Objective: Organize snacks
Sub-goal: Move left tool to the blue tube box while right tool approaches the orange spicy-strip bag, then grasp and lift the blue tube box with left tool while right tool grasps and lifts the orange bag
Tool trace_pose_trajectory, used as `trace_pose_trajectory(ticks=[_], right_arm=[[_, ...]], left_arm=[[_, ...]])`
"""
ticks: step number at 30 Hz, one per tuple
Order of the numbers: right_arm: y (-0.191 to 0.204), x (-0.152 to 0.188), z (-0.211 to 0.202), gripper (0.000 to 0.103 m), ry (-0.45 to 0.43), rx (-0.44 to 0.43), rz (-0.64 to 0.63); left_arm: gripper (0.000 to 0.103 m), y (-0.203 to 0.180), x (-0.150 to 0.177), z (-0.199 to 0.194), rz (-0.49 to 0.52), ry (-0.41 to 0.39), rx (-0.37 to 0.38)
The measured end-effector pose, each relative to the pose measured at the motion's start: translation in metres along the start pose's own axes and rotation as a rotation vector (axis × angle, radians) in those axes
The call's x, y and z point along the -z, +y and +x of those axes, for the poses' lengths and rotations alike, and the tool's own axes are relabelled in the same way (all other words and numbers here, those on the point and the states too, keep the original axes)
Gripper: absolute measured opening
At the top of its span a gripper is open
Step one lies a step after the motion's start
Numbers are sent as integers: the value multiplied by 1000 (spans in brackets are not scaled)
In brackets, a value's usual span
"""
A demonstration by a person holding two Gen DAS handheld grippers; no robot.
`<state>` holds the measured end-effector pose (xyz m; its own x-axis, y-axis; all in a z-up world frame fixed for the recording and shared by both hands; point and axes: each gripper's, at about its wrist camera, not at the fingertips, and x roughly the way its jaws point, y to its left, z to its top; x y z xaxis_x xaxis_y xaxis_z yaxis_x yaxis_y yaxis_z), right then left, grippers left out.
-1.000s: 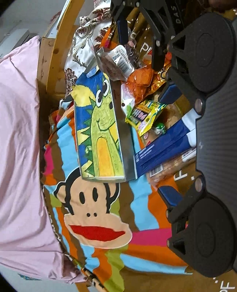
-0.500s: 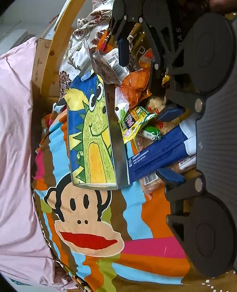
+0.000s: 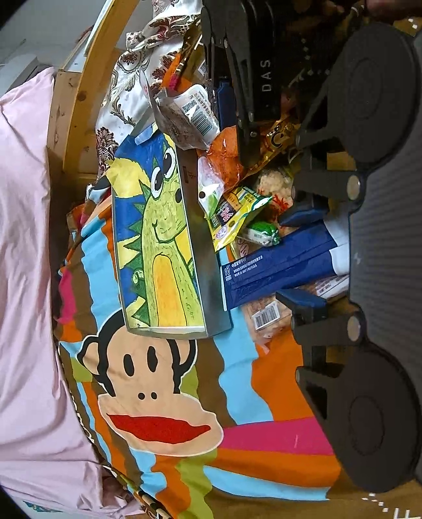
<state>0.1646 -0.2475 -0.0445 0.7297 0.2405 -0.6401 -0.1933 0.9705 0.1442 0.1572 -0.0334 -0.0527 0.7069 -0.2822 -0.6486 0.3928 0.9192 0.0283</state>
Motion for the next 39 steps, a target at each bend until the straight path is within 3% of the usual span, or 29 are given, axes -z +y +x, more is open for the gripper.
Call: trace_pose_trajectory(ticks=[7,11,12,18,28,33,39], right_arm=[[-3,2,3,69,8,5,5],[-5,3,4,56,8,-18,12],[-4,3,3,56,5,-13,11],[1,3,-1,51,-6,12,-7],[33,11,-14,50,-37,117,-236],[43,15,-23,50,-62,150,-309],[47,18,-33,50,-84,163,-341]], left_arm=[[56,-1,-1,3,6,5,-29],[53,-1,-1,3,16,5,-24],[48,-2,0,3,24,5,-25],[43,-3,0,-2,9,17,-21],[42,0,5,-25,-97,25,-24],[41,5,5,-37,-157,5,-8],[41,12,11,-37,-234,47,27]])
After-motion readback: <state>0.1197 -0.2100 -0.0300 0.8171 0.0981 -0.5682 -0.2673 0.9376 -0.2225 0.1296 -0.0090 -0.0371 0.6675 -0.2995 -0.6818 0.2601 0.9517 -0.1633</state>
